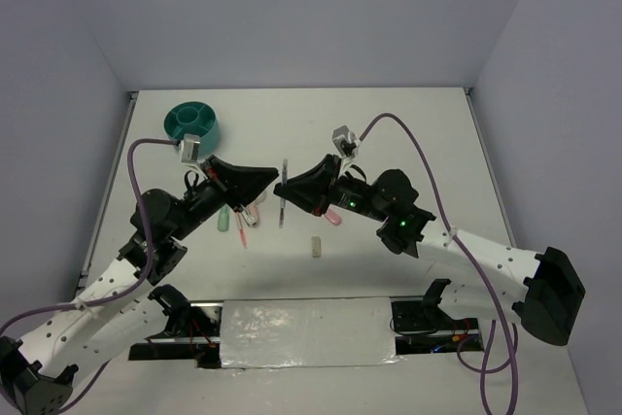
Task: Sort the stationery into containers
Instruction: Close the pen cap on the pen.
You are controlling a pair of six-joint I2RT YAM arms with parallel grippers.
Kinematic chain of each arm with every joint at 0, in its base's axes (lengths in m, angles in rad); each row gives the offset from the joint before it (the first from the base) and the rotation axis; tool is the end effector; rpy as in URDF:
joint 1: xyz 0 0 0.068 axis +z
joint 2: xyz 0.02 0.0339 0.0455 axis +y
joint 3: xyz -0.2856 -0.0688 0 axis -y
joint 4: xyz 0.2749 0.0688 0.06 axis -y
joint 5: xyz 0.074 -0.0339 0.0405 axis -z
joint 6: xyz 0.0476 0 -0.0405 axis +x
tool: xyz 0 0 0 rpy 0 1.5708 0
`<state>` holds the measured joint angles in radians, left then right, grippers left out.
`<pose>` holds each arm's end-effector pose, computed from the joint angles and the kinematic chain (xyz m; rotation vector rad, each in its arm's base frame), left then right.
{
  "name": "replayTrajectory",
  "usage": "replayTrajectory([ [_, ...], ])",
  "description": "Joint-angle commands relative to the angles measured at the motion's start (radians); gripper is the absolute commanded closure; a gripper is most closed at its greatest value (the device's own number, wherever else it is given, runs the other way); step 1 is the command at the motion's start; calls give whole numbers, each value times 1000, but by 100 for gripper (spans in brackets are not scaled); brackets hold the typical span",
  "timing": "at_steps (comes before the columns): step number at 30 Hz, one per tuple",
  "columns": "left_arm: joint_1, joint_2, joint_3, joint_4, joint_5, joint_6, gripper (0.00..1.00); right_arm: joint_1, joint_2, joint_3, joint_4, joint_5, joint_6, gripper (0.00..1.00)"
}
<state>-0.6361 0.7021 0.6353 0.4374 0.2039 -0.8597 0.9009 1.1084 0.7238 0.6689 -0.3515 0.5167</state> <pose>0.1493 -0.1222 0.3831 0.0489 1.3364 -1.4137 0.1634 0.2327 0.3549 -0.5971 1.3202 1.4144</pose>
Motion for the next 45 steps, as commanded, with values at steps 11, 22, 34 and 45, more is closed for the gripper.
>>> replayTrajectory([
  [11,1,5,191,-164,2,194,30,9,-4,112,-238,-44,-101,100],
  [22,1,154,274,-256,75,251,43,20,1,157,-327,-37,-124,100],
  [34,1,169,257,-285,124,261,90,20,18,190,-356,-4,-121,100],
  [45,0,203,187,-226,186,237,100,6,-53,293,-365,40,-104,100],
])
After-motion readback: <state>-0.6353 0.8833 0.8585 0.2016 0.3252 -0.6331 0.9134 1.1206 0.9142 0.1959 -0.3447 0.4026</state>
